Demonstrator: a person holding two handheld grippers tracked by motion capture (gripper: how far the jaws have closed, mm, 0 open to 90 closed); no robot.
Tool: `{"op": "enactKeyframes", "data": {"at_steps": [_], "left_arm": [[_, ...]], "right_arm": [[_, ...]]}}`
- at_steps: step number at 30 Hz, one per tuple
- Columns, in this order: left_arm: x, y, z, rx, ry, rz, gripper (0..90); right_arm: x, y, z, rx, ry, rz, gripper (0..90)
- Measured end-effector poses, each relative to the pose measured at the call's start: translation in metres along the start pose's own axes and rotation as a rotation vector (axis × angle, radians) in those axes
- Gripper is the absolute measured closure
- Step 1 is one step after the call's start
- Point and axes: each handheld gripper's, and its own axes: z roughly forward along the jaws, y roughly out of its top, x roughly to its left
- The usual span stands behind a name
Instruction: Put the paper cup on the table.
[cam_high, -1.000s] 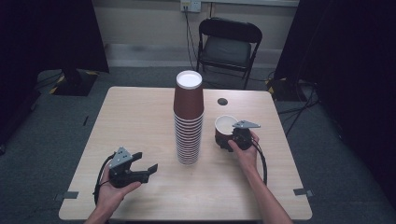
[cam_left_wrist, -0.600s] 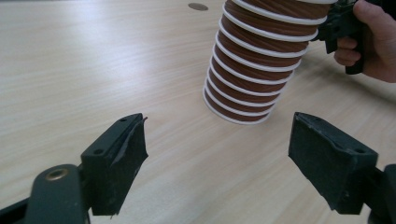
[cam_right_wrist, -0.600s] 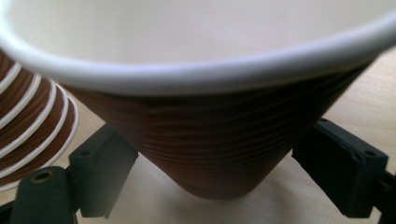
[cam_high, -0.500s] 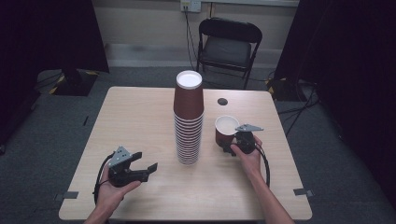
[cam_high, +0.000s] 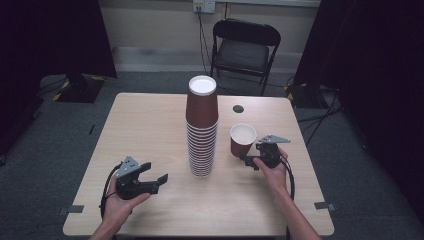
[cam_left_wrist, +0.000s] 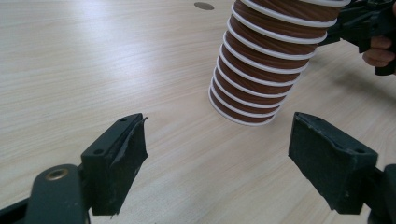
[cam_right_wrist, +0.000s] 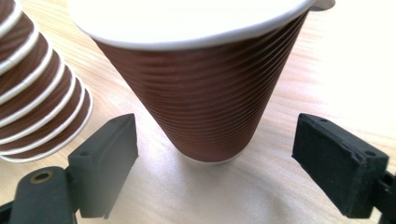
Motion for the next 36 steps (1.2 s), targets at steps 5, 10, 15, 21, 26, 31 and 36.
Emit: {"op": "enactKeyframes", "data": {"at_steps": [5,10,15,21,26,31,36], "left_arm": [[-0.002,0.0,0.0,0.003,0.004,0.003,19.0],[-0.004,0.002,0.002,0.014,0.001,0.003,19.0],[-0.007,0.006,0.003,0.019,0.002,0.016,19.0],[-0.009,0.004,0.004,0.04,-0.002,0.032,19.0],[-0.003,0.001,0.0,0.026,0.004,0.002,19.0],[0.007,-0.002,-0.005,0.014,0.024,-0.024,19.0],[0.012,-0.003,-0.011,0.002,0.043,-0.03,19.0]], "right_arm": [[0.001,0.002,-0.009,-0.002,-0.017,0.002,13.5],[-0.002,0.002,-0.02,-0.015,-0.009,0.02,13.5],[0.0,0.003,-0.032,-0.022,-0.006,0.015,13.7],[0.004,0.0,-0.043,-0.029,0.0,0.023,14.0],[0.009,-0.003,-0.053,-0.038,0.01,0.03,14.3],[0.016,-0.005,-0.066,-0.04,0.009,0.02,14.9],[0.023,-0.012,-0.079,-0.047,0.018,0.004,15.0]]}}
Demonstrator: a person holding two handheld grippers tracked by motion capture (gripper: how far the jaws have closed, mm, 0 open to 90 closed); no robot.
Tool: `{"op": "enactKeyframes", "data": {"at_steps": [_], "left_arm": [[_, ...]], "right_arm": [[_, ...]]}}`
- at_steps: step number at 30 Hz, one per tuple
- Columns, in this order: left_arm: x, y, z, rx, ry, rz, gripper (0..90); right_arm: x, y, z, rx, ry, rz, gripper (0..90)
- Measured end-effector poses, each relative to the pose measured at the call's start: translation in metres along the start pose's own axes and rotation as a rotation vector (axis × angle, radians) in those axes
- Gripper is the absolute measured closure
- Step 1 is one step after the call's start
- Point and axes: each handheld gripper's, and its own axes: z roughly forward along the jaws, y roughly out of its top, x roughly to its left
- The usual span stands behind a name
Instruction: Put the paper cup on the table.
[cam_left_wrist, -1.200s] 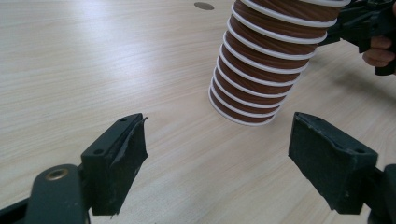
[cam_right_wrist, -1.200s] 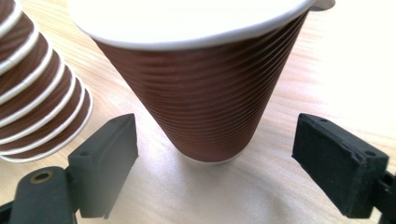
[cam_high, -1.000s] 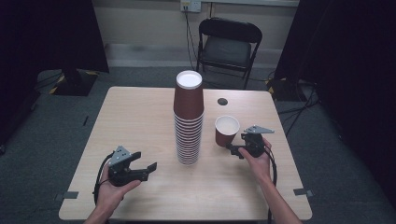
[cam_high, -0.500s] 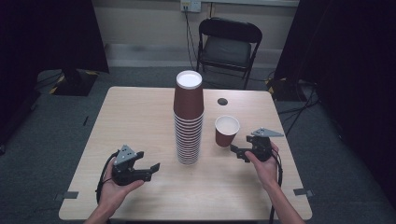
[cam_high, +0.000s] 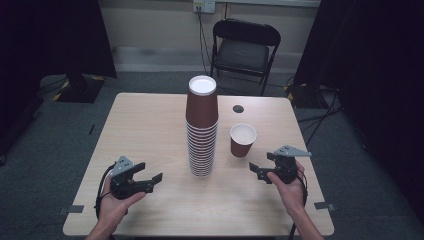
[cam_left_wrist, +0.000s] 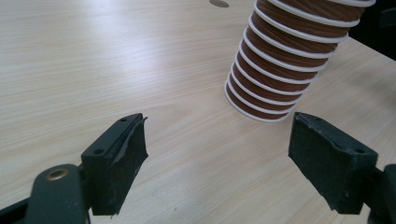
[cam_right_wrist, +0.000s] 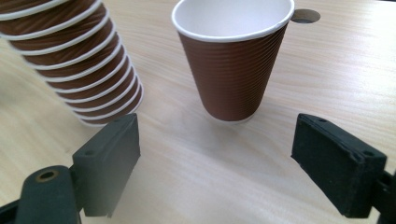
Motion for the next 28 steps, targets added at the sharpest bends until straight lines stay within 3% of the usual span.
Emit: {"op": "enactKeyframes", "data": {"at_steps": [12,19,22,28], "left_arm": [[0.007,0.001,-0.008,-0.018,0.017,-0.015,19.3],[0.005,-0.006,-0.009,0.0,0.032,0.019,19.3],[0.003,-0.011,-0.006,0.016,0.037,0.029,19.3],[0.001,-0.012,-0.005,0.023,0.023,0.028,19.2]], "right_arm": [[0.004,-0.027,-0.038,0.023,-0.016,0.033,14.9],[-0.001,-0.049,-0.056,-0.004,-0.048,0.092,14.7],[-0.001,-0.056,-0.056,0.007,-0.053,0.107,14.7],[0.004,-0.063,-0.04,0.077,-0.048,0.074,14.6]]}}
